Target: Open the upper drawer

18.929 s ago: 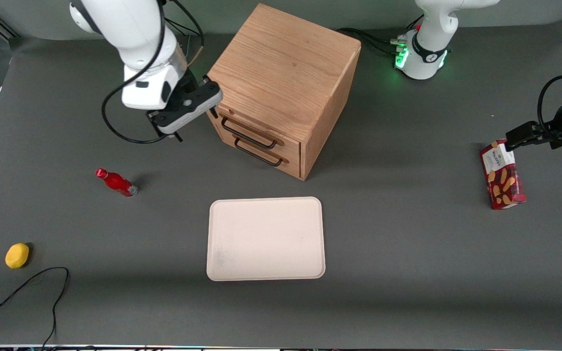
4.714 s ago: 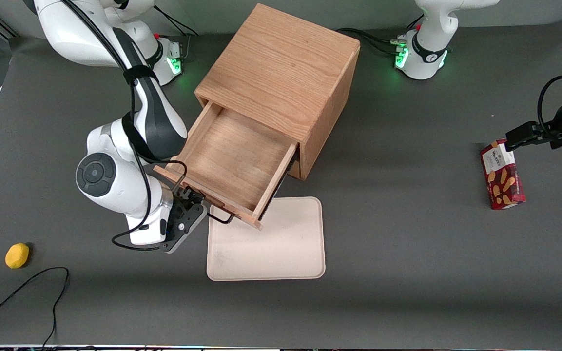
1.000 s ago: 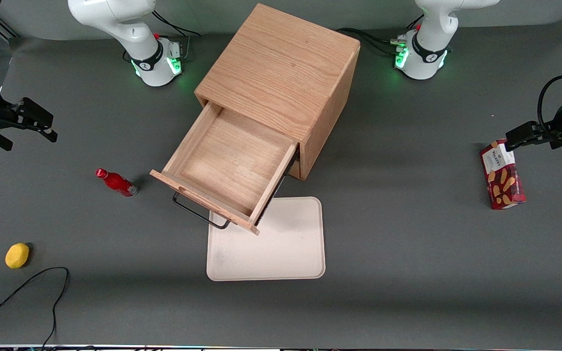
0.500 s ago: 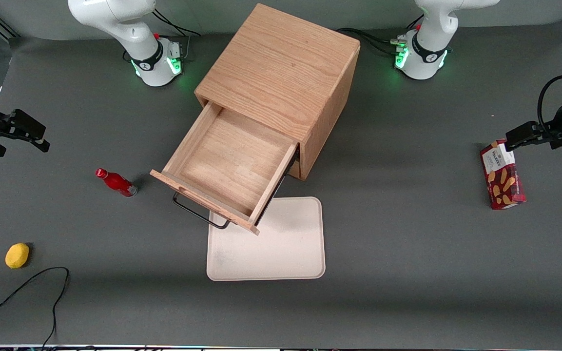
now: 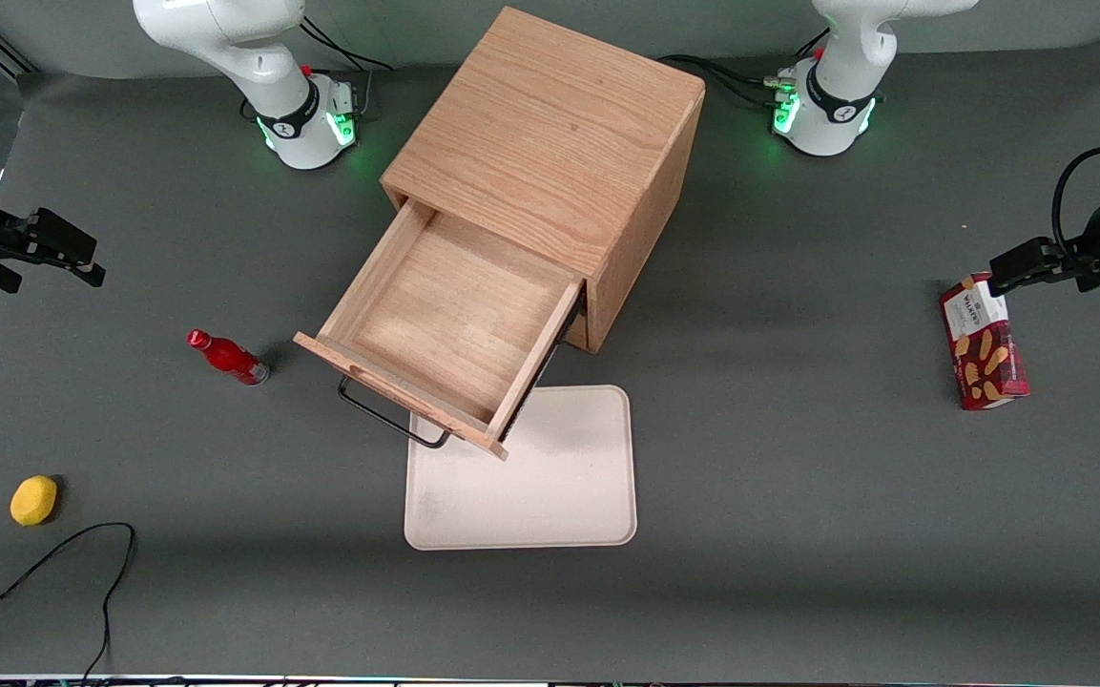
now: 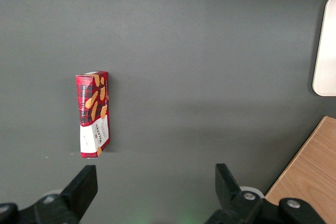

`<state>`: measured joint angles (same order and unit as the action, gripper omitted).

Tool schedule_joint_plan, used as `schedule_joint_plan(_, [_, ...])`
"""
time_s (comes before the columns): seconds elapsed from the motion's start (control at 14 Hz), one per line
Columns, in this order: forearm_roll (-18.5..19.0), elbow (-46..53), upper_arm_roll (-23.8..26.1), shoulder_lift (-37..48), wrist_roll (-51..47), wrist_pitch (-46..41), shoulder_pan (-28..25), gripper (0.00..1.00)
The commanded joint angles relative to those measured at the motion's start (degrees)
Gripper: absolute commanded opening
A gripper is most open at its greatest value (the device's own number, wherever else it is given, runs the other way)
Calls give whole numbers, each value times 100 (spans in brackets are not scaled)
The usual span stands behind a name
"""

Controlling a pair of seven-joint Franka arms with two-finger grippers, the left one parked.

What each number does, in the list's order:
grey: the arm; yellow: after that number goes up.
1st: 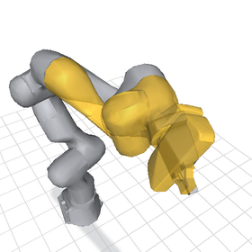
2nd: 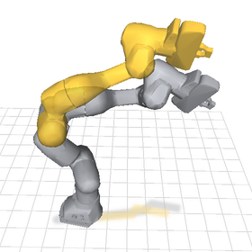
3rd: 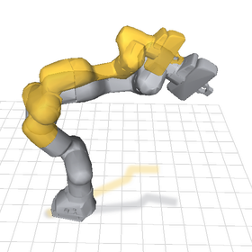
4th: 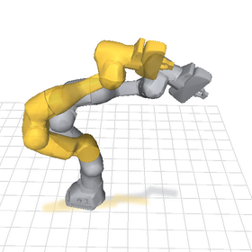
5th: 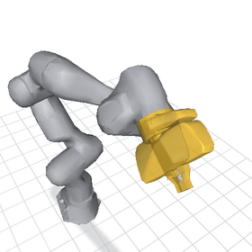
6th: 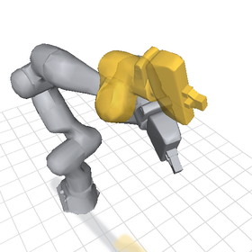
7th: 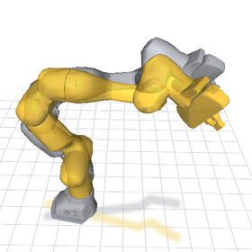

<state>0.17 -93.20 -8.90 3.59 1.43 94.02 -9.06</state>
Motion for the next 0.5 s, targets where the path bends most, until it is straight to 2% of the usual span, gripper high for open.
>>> schedule_joint_plan(0.0, [71, 12, 46, -25, -125, -94, 36, 100])
schedule_joint_plan(0.43, [62, 12, -7, -51, -195, -24, -26, 100])
